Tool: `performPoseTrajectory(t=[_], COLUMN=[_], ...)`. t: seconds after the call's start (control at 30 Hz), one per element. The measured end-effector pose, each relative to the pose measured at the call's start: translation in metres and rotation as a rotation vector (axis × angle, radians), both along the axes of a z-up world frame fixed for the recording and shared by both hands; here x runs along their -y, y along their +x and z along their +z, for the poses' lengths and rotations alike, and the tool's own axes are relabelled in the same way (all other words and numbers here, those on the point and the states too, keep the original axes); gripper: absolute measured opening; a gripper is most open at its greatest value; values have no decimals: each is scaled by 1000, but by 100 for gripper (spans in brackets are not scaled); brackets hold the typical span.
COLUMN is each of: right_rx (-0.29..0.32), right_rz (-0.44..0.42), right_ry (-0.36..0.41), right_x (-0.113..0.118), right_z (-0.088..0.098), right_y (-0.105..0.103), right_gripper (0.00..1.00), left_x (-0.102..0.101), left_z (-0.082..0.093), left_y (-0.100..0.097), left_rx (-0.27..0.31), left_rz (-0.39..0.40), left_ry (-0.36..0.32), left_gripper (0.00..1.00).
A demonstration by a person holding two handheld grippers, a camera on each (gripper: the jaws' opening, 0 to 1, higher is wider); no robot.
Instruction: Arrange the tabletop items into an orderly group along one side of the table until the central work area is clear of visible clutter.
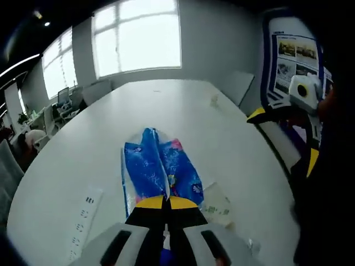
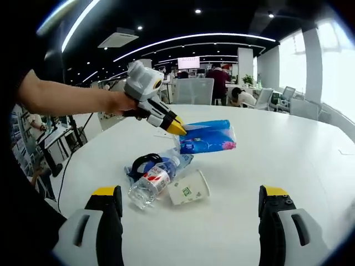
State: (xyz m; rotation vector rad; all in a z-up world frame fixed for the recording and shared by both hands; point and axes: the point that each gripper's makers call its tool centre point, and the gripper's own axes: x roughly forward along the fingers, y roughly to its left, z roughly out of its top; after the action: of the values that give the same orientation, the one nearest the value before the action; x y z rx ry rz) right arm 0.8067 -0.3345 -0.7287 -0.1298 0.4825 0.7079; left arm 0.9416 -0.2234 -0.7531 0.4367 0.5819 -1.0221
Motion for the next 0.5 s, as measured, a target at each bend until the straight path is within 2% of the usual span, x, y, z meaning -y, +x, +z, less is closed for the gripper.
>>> performPoseTrajectory(t=[0.33, 0.5], right_rx=[1, -5], right_rz=[-32, -38], right_ry=[-13, -23], right_x=[6, 8], right_z=[-4, -9], right_y=[12, 15], right_gripper=[100, 100], left_x=[17, 24], left_z=[-17, -32], left_y=[11, 19], left_rx=[23, 18], left_rz=[-87, -113], left_ry=[14, 28], left_gripper=[0, 0])
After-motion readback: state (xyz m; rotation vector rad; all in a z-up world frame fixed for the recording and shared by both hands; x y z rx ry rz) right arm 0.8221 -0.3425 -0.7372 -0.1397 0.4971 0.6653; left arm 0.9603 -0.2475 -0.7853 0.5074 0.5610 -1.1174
